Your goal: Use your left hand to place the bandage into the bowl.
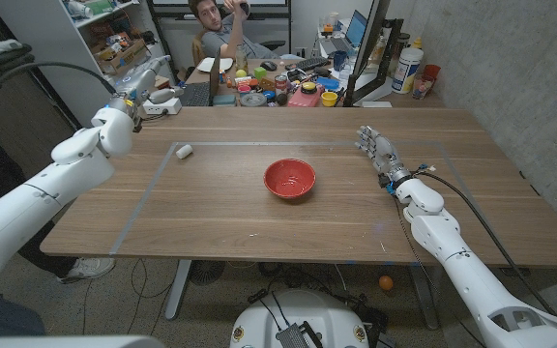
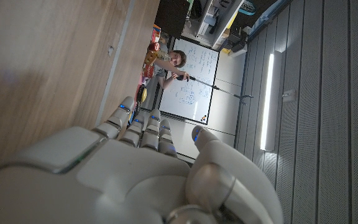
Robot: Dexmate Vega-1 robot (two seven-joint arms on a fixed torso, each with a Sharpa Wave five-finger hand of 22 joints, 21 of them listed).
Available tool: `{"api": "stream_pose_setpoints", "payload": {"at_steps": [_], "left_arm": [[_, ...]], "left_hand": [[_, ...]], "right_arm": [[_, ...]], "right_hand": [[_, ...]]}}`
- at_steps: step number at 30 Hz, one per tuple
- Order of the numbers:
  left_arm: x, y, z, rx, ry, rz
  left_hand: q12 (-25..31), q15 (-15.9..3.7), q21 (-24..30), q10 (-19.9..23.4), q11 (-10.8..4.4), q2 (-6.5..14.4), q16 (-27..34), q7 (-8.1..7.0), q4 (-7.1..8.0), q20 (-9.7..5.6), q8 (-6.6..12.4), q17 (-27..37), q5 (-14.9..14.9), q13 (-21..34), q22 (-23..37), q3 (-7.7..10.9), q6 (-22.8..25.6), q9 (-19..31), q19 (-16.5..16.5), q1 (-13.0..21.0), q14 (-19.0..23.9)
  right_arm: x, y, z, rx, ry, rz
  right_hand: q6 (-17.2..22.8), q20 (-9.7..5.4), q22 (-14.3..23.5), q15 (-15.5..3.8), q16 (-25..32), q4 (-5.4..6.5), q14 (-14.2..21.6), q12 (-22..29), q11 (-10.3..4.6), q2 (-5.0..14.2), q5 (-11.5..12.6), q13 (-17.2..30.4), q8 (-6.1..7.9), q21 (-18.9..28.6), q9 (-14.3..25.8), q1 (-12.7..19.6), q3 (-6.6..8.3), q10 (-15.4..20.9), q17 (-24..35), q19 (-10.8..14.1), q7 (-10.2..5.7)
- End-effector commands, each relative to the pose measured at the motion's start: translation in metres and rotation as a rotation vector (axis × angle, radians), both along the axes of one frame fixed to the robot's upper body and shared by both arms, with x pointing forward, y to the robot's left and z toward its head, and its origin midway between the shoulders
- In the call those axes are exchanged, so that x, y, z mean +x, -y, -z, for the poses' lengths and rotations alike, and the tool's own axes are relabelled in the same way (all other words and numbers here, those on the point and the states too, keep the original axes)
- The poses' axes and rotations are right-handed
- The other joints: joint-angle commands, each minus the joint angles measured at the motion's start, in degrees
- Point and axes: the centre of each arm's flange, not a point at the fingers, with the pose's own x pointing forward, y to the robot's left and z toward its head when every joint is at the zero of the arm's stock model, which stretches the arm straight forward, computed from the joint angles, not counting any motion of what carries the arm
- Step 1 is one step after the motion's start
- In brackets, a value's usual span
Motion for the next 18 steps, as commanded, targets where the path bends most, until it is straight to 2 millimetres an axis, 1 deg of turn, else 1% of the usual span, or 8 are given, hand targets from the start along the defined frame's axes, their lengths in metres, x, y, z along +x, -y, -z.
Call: {"api": "stream_pose_setpoints", "payload": {"at_steps": [1,2,3,7,12,18], "left_arm": [[0.004,0.0,-0.004,0.05,-0.119,-0.034],[0.005,-0.001,-0.004,0.049,-0.133,-0.034],[0.005,-0.002,-0.004,0.05,-0.143,-0.035],[0.008,-0.003,-0.006,0.064,-0.191,-0.043],[0.015,-0.003,-0.006,0.088,-0.265,-0.051],[0.022,-0.003,-0.009,0.104,-0.341,-0.065]], "left_hand": [[-0.5,0.39,-0.7,-2.1,0.5,-1.6,-0.4,-0.09,0.06,0.72,-0.37,0.1,0.6,0.3,0.1,-1.04,-1.3,0.2,-0.4,1.6,-1.6],[-0.7,0.65,-1.1,-3.3,1.09,-2.3,-0.5,-0.06,0.29,1.03,-0.77,0.2,0.8,0.3,0.2,-1.62,-2.5,0.2,-0.9,2.2,-2.4],[-0.9,0.77,-1.3,-4.3,1.07,-2.6,-0.6,-0.04,0.52,1.25,-1.14,0.3,1.0,0.4,0.2,-2.01,-3.5,0.2,-1.2,2.4,-3.0],[-0.9,1.05,-1.6,-4.8,1.58,-3.0,-0.5,-0.06,0.7,1.75,-1.34,0.4,1.2,0.4,0.3,-2.42,-4.3,0.3,-1.4,2.7,-3.5],[-0.7,1.23,-1.6,-4.9,1.87,-3.5,-0.4,0.03,0.73,1.63,-1.23,0.4,1.4,0.4,0.3,-2.9,-4.4,0.3,-1.0,3.1,-3.7],[-0.5,1.2,-1.7,-5.1,1.99,-4.0,-0.3,0.19,0.83,1.34,-0.51,0.5,1.6,0.4,0.3,-3.54,-2.9,0.3,-0.8,3.6,-3.8]], "right_arm": [[-0.001,0.002,-0.001,0.005,0.006,0.001],[-0.001,0.002,-0.001,0.005,0.007,0.0],[-0.001,0.002,-0.001,0.004,0.007,0.0],[-0.001,0.002,-0.002,0.004,0.009,0.001],[-0.001,0.003,-0.001,0.008,0.009,0.004],[0.0,0.004,-0.001,0.011,0.01,0.006]], "right_hand": [[0.6,-2.22,0.1,-0.14,0.5,0.21,0.3,0.4,-0.1,1.5,0.0,0.1,0.39,-0.2,0.2,-0.3,0.42,0.7,0.2,0.2,-0.14],[0.6,-2.23,0.1,-0.17,0.5,0.21,0.3,0.4,-0.06,1.49,0.0,0.1,0.39,-0.2,0.2,-0.3,0.42,0.6,0.2,0.2,-0.11],[0.6,-2.25,0.1,-0.12,0.5,0.21,0.3,0.4,-0.08,1.48,0.0,0.1,0.38,-0.2,0.2,-0.3,0.42,0.6,0.2,0.2,-0.13],[0.7,-2.19,0.1,-0.09,0.6,0.23,0.3,0.4,0.0,1.45,-0.1,0.1,0.39,-0.2,0.2,-0.4,0.39,0.7,0.2,0.3,-0.08],[0.7,-2.18,0.1,-0.1,0.6,0.25,0.3,0.5,0.04,1.43,-0.1,0.1,0.38,-0.2,0.2,-0.5,0.37,0.7,0.2,0.3,-0.05],[0.7,-2.19,0.1,-0.08,0.6,0.27,0.4,0.4,-0.04,1.39,-0.1,0.2,0.38,-0.2,0.2,-0.6,0.33,0.7,0.2,0.3,-0.12]]}}
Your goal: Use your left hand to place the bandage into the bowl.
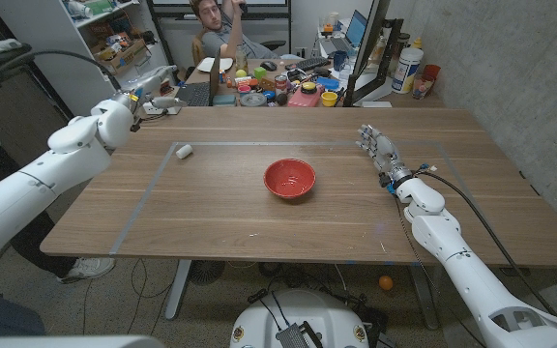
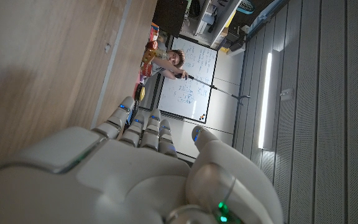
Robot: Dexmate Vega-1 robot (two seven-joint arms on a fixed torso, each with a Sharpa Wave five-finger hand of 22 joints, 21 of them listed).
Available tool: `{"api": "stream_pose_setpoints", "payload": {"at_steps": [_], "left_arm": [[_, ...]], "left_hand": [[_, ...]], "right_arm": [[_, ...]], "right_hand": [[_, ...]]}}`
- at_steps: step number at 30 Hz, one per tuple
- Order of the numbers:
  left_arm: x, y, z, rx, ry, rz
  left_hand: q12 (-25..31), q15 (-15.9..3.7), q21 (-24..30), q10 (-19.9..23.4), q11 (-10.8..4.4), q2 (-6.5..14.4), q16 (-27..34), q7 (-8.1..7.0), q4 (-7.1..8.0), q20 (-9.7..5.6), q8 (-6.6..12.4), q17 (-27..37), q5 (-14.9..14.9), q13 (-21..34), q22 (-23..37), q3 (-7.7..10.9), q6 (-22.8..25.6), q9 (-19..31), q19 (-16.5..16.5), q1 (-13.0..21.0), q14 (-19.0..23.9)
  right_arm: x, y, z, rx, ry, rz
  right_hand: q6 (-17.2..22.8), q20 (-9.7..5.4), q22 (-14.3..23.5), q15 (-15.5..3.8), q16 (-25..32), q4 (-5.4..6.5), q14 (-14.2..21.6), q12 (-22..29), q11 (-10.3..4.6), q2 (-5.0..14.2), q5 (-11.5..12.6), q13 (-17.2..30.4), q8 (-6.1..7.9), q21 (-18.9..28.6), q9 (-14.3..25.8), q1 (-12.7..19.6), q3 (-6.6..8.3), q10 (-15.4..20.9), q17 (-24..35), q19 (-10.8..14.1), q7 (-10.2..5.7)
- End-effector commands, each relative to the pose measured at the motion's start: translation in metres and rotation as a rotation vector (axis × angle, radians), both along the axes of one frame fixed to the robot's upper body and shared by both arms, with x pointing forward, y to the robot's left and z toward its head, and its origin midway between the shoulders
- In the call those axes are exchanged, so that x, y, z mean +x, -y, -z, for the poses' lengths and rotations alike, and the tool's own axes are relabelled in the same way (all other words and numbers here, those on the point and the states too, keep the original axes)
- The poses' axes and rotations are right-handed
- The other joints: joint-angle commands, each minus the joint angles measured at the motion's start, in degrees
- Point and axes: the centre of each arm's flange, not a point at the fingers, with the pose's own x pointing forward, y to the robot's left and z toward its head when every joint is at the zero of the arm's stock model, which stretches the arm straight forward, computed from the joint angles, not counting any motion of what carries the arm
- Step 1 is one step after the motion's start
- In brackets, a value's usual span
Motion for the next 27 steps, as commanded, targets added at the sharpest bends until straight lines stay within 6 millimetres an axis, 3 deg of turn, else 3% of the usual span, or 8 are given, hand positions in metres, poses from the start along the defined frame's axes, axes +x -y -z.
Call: {"api": "stream_pose_setpoints", "payload": {"at_steps": [1,6,12,27], "left_arm": [[0.014,-0.002,-0.001,0.04,-0.186,-0.032],[0.02,0.002,-0.004,0.067,-0.245,-0.042],[0.028,0.006,-0.006,0.097,-0.315,-0.049],[0.049,0.015,-0.002,0.151,-0.446,-0.072]], "left_hand": [[0.3,-0.09,-0.1,-0.6,0.08,-0.6,0.2,-0.12,0.08,0.09,0.64,0.3,0.6,0.2,0.2,-0.37,0.8,0.3,0.2,0.2,-0.7],[0.5,-0.29,-0.1,-0.6,0.21,-0.8,0.3,-0.24,0.22,1.22,0.66,0.3,0.8,0.2,0.2,-0.86,0.9,0.4,0.8,0.5,-0.8],[0.7,-0.63,0.0,-0.3,-0.06,-1.0,0.5,0.02,0.34,1.36,0.65,0.3,1.0,0.2,0.2,-1.3,0.9,0.4,1.4,0.6,-0.5],[0.8,-0.38,-0.5,-0.5,0.53,-0.7,0.4,3.45,0.3,0.58,0.19,0.3,1.8,0.2,0.2,-2.1,-0.7,0.4,1.5,2.3,-1.2]], "right_arm": [[0.001,0.002,0.0,0.007,0.002,0.004],[0.002,0.002,0.0,0.009,0.002,0.002],[0.004,0.001,0.0,0.013,0.004,0.001],[0.009,0.003,0.002,0.023,-0.002,0.001]], "right_hand": [[0.7,-2.22,0.1,-0.02,0.6,0.27,0.5,0.5,0.21,1.38,-0.1,0.2,0.37,-0.2,0.2,-0.6,0.32,0.6,0.2,0.3,-0.11],[0.7,-2.22,0.1,-0.07,0.6,0.3,0.5,0.5,0.3,1.35,-0.1,0.2,0.38,-0.3,0.2,-0.7,0.28,0.6,0.3,0.3,-0.14],[0.7,-2.22,0.1,-0.05,0.6,0.32,0.5,0.5,0.3,1.33,-0.1,0.2,0.38,-0.3,0.2,-0.8,0.24,0.6,0.3,0.3,-0.14],[0.8,-2.12,0.1,-0.09,0.7,0.34,0.7,0.4,0.18,1.26,-0.1,0.2,0.37,-0.3,0.2,-1.1,0.12,0.6,0.3,0.4,-0.2]]}}
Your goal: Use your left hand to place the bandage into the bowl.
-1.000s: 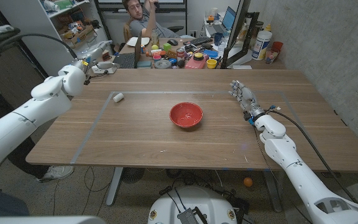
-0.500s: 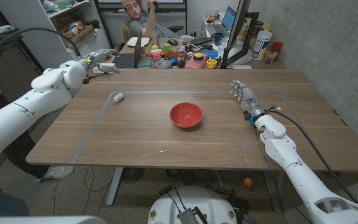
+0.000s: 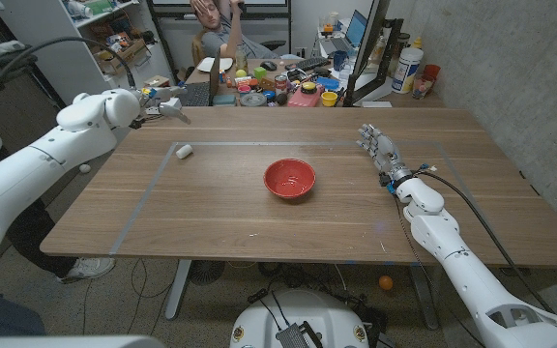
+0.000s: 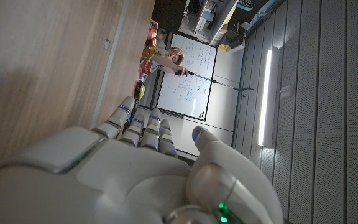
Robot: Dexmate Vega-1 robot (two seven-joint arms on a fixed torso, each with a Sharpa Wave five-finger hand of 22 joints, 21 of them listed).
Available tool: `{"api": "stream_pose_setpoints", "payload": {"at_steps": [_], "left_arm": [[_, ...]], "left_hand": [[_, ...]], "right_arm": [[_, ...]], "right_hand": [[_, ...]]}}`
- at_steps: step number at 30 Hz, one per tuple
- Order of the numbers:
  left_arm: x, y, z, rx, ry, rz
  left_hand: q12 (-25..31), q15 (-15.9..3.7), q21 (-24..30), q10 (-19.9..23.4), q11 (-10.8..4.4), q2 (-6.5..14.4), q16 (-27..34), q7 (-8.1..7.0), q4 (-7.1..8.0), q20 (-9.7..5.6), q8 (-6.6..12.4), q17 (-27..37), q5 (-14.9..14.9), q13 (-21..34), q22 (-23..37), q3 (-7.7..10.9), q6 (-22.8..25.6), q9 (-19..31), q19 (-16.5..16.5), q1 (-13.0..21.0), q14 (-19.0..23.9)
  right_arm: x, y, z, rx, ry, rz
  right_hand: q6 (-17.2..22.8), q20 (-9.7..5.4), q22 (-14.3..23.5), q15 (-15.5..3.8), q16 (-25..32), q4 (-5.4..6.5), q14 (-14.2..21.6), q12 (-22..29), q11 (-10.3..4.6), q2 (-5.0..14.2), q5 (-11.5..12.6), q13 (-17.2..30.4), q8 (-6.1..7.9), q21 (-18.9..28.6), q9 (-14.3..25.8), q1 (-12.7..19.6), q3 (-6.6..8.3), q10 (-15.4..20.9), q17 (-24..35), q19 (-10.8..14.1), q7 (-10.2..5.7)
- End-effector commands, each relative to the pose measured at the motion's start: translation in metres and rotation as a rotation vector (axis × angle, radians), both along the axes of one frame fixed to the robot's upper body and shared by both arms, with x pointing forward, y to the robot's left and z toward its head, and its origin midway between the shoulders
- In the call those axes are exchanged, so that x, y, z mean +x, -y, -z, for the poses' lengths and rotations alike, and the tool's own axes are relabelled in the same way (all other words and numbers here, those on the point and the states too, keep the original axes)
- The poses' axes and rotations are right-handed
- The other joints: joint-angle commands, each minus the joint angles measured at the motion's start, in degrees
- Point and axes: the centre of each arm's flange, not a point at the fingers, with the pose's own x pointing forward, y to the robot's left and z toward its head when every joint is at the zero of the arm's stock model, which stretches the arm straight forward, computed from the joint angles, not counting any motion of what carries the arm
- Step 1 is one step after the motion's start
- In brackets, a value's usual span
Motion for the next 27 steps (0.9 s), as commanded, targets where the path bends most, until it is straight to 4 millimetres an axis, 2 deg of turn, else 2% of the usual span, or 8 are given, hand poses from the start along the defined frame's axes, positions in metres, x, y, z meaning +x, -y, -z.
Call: {"api": "stream_pose_setpoints", "payload": {"at_steps": [1,3,5,13,27], "left_arm": [[0.016,0.008,0.005,0.046,-0.117,-0.018],[0.018,0.011,0.007,0.07,-0.139,-0.024],[0.019,0.015,0.009,0.095,-0.155,-0.034],[0.025,0.022,0.018,0.147,-0.197,-0.061],[0.035,0.011,0.04,0.122,-0.255,-0.1]], "left_hand": [[0.2,-0.01,-0.3,-0.6,0.16,0.3,0.0,0.98,-0.19,-0.24,-0.28,0.0,0.5,0.3,0.2,-0.22,-0.5,0.1,0.1,1.3,-0.6],[0.2,0.06,-0.4,-0.8,0.27,0.4,-0.1,1.2,-0.2,-0.17,-0.42,0.0,0.7,0.3,0.2,-0.23,-0.9,0.1,0.0,1.6,-0.9],[0.0,0.18,-0.6,-1.5,0.52,0.7,-0.3,0.64,-0.13,-0.16,-0.77,0.1,0.9,0.3,0.2,-0.33,-2.1,0.2,-0.2,2.2,-1.8],[0.0,0.33,-1.1,-2.3,0.64,1.1,-0.3,1.03,0.2,-0.44,-0.8,0.2,1.2,0.4,0.2,-0.63,-2.8,0.2,-0.7,2.9,-2.8],[0.2,0.39,-1.4,-2.4,0.73,1.7,-0.1,1.11,0.67,-0.84,-0.57,0.3,1.6,0.4,0.3,-0.98,-2.9,0.3,-0.7,3.4,-3.2]], "right_arm": [[0.004,0.001,0.001,0.007,-0.006,-0.003],[0.005,0.001,0.002,0.01,-0.006,-0.004],[0.006,0.001,0.003,0.011,-0.008,-0.004],[0.009,0.003,0.003,0.015,-0.011,-0.005],[0.014,0.003,0.004,0.007,-0.023,-0.01]], "right_hand": [[0.5,-2.11,0.2,-0.07,0.3,0.34,0.7,0.4,-0.04,1.32,-0.1,0.2,0.37,0.0,0.2,-0.3,0.11,0.3,0.3,0.4,0.17],[0.5,-2.12,0.2,-0.08,0.3,0.35,0.7,0.4,-0.01,1.32,-0.1,0.2,0.36,0.0,0.2,-0.4,0.08,0.3,0.3,0.4,0.11],[0.5,-2.07,0.2,-0.05,0.3,0.4,0.8,0.4,-0.03,1.27,-0.1,0.2,0.37,0.0,0.2,-0.5,0.01,0.4,0.3,0.5,0.15],[0.6,-2.05,0.2,0.0,0.3,0.6,0.8,0.4,0.01,1.19,-0.2,0.2,0.37,-0.1,0.2,-0.9,-0.23,0.4,0.4,0.5,0.21],[0.5,-2.01,0.2,-0.05,0.3,0.58,0.8,0.4,-0.01,1.21,-0.1,0.2,0.34,-0.1,0.2,-1.3,-0.35,0.4,0.3,0.6,0.2]]}}
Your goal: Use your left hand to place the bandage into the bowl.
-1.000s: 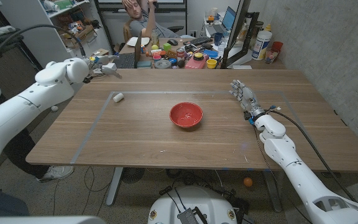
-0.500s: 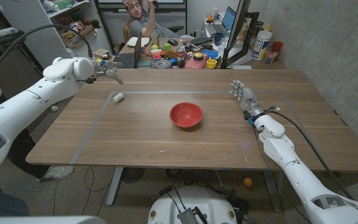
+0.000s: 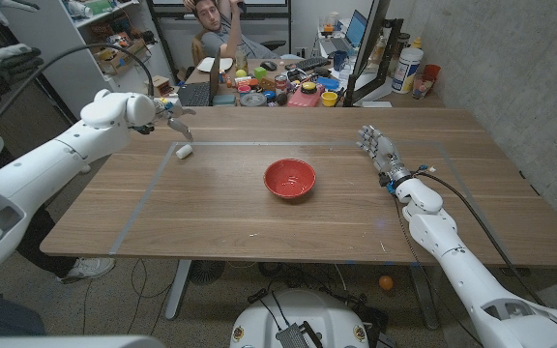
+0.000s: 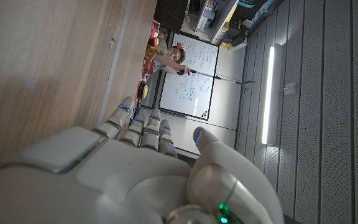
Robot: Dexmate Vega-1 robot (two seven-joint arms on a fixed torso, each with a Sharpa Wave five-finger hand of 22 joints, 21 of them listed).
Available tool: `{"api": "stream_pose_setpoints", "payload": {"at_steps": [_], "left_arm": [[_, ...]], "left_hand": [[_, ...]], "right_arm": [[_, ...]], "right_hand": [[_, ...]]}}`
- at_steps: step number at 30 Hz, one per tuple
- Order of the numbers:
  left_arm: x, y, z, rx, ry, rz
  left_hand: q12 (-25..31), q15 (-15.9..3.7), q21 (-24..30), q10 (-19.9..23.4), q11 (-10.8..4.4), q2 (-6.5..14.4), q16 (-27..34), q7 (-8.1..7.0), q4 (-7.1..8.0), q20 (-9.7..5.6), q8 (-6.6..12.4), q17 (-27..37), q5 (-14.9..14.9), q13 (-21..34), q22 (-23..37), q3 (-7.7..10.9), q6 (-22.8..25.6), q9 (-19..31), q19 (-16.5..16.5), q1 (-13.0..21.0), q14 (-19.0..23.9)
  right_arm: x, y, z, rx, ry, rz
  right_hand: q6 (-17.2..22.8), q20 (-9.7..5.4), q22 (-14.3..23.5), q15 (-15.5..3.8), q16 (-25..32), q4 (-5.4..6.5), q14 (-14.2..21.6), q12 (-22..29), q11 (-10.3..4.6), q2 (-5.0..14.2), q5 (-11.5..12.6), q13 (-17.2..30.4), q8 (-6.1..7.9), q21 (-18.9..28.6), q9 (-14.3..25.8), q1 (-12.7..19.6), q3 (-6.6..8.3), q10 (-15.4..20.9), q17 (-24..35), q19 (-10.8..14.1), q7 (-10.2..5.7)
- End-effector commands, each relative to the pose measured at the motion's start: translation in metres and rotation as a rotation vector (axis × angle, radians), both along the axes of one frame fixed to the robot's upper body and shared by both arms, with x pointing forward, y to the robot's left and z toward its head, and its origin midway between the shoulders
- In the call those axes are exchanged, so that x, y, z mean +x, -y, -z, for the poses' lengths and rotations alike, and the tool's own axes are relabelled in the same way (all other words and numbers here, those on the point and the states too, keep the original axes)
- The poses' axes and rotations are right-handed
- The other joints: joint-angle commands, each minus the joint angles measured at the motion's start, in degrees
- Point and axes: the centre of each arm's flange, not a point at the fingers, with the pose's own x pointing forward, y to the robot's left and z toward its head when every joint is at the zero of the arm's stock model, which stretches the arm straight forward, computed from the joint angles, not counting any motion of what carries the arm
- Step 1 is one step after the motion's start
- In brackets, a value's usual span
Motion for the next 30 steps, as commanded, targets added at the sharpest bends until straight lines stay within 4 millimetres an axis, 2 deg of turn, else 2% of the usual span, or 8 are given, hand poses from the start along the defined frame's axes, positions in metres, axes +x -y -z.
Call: {"api": "stream_pose_setpoints", "payload": {"at_steps": [1,19,30], "left_arm": [[0.008,-0.01,0.018,0.02,-0.071,-0.066],[0.022,-0.029,0.029,0.04,-0.035,-0.14],[0.037,-0.032,0.029,0.022,-0.015,-0.131]], "left_hand": [[0.2,0.2,-0.3,-2.8,0.48,0.2,0.3,0.38,0.21,-0.23,0.15,0.3,0.4,0.2,0.3,-0.06,-2.9,0.3,-0.2,0.6,-0.9],[0.4,-0.09,-0.6,-3.1,0.37,0.8,0.4,0.66,0.48,-0.46,0.47,0.4,0.7,0.2,0.3,-0.34,-2.6,0.3,0.0,1.4,-1.1],[0.5,-0.33,-0.7,-3.0,0.14,1.4,0.5,0.52,0.91,-0.52,0.57,0.5,0.9,0.3,0.3,-0.56,-2.6,0.3,0.2,1.5,-1.2]], "right_arm": [[0.007,0.002,0.001,0.001,-0.014,0.0],[0.01,0.002,-0.001,-0.008,-0.016,0.008],[0.012,0.003,-0.004,-0.009,-0.018,0.02]], "right_hand": [[0.5,-2.02,0.2,0.07,0.3,0.1,0.3,0.4,-0.03,1.45,-0.1,0.2,0.34,-0.1,0.2,-0.4,0.13,0.4,0.1,0.6,0.17],[0.5,-1.97,0.2,0.13,0.2,-0.05,0.5,0.4,-0.01,1.39,-0.1,0.2,0.33,-0.2,0.2,-0.7,0.02,0.5,0.0,0.7,0.2],[0.5,-1.9,0.2,0.14,0.2,-0.15,0.5,0.4,0.05,1.24,0.0,0.2,0.31,-0.3,0.2,-0.9,-0.11,0.4,0.0,0.8,0.25]]}}
